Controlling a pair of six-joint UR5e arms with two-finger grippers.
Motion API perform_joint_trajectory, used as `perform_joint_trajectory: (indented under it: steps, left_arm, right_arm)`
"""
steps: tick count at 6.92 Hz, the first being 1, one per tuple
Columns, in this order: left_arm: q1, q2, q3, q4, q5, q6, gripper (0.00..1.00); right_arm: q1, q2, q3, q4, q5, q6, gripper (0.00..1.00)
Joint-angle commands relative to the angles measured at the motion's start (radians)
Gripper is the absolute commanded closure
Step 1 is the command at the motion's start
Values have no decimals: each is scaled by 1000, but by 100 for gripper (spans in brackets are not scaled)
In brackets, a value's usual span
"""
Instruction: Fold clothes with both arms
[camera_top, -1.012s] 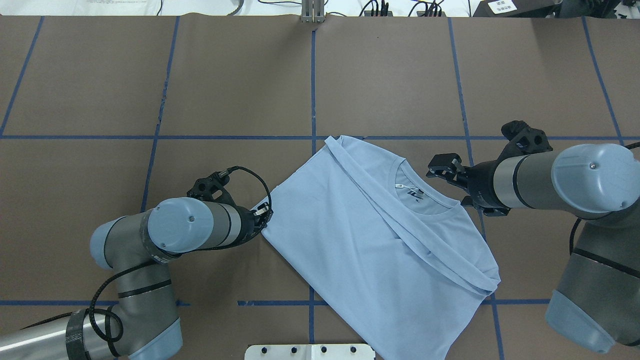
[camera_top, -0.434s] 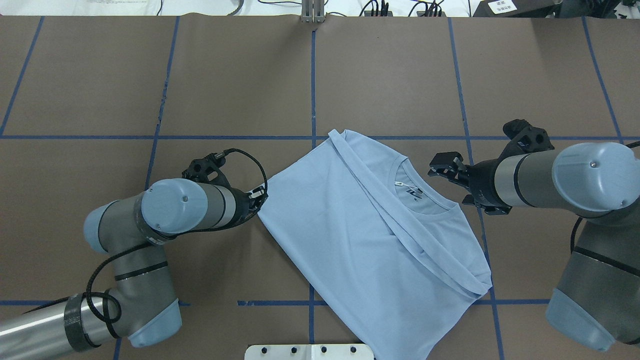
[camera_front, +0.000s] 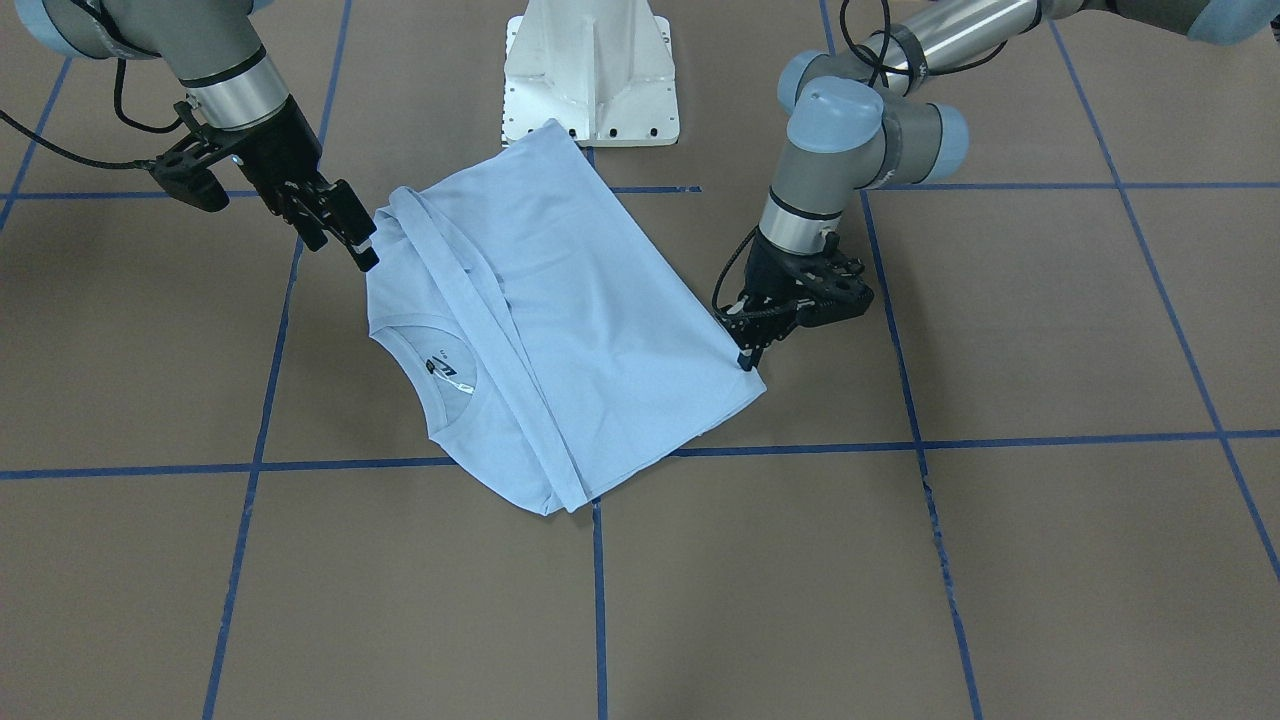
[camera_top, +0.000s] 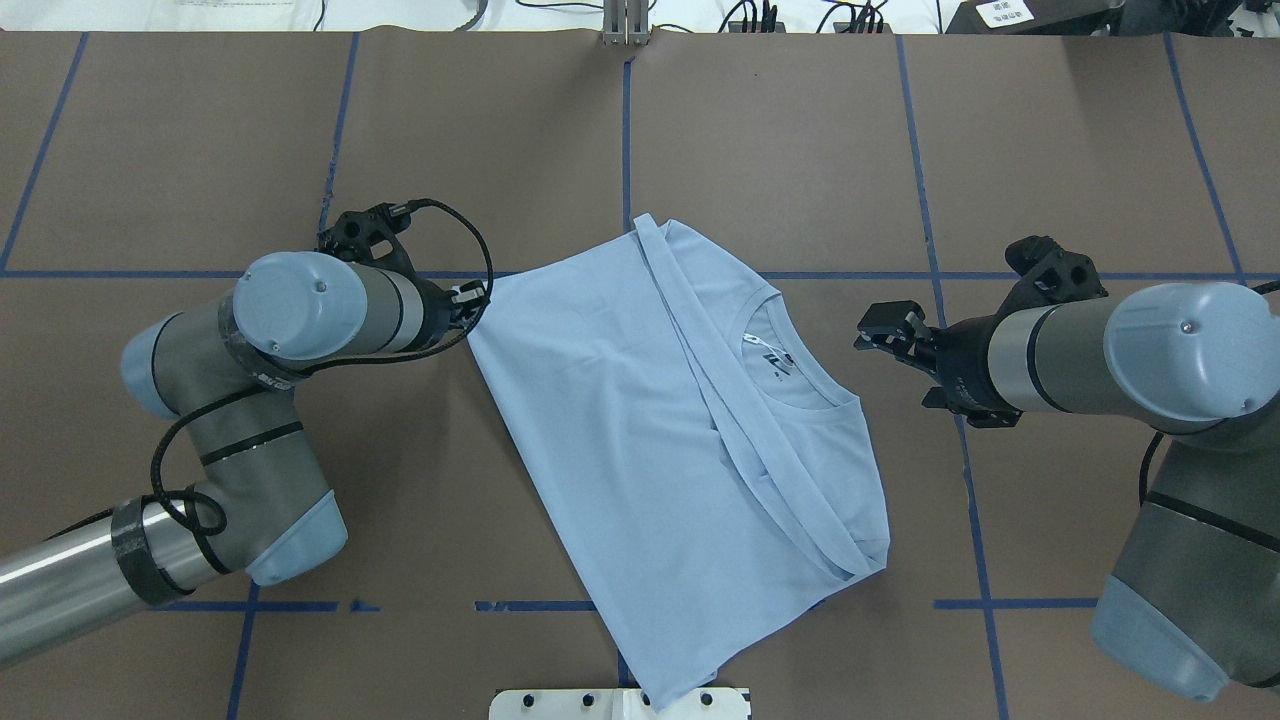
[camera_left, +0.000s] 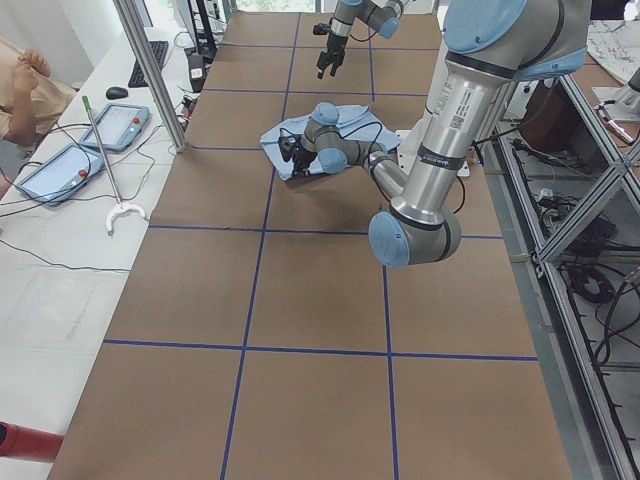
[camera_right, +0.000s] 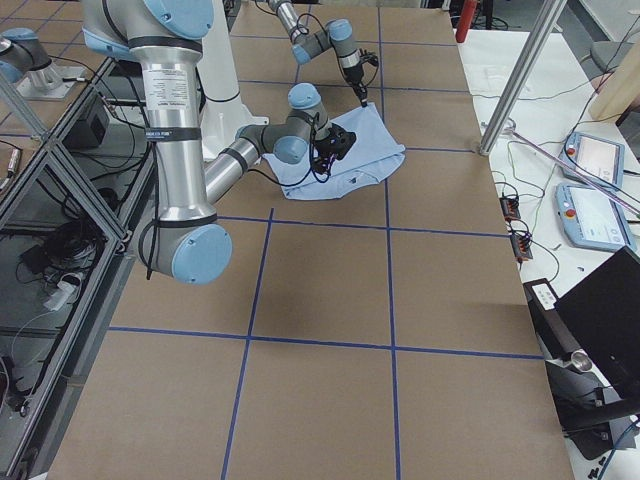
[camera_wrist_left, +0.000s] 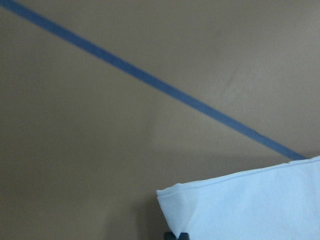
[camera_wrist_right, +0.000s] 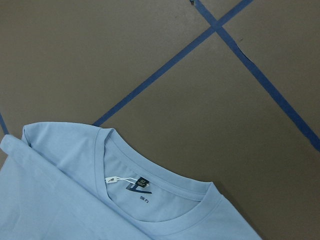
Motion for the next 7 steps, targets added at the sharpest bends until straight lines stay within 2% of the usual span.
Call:
perform_joint_trajectory:
  steps: [1,2,3,4,5,6,7]
  left_arm:
    - [-84,-131,190,-72,0,27,100]
    - [-124,-206,356,-204,0,40,100]
    - [-152,-313,564,-312,1,48,100]
    - [-164,-324,586,-327,1,84,100]
    - [-164,-331,574,-325,-5,89,52]
    - [-169,-309,479,-313,-21,88,46]
    - [-173,-239,325,-271,-99,80,46]
  right_arm:
    - [4,32,-7,3,-2,0,0]
    - [3,85,-33,3,1,4,0]
    - [1,136,-77,3,-2,3,0]
    - [-11,178,-88,2,-10,4,0]
    - [-19,201,-94,3,-9,6,0]
    - [-60,222,-97,-6,-16,4,0]
    - [-117,250,-137,-14,-54,-12,0]
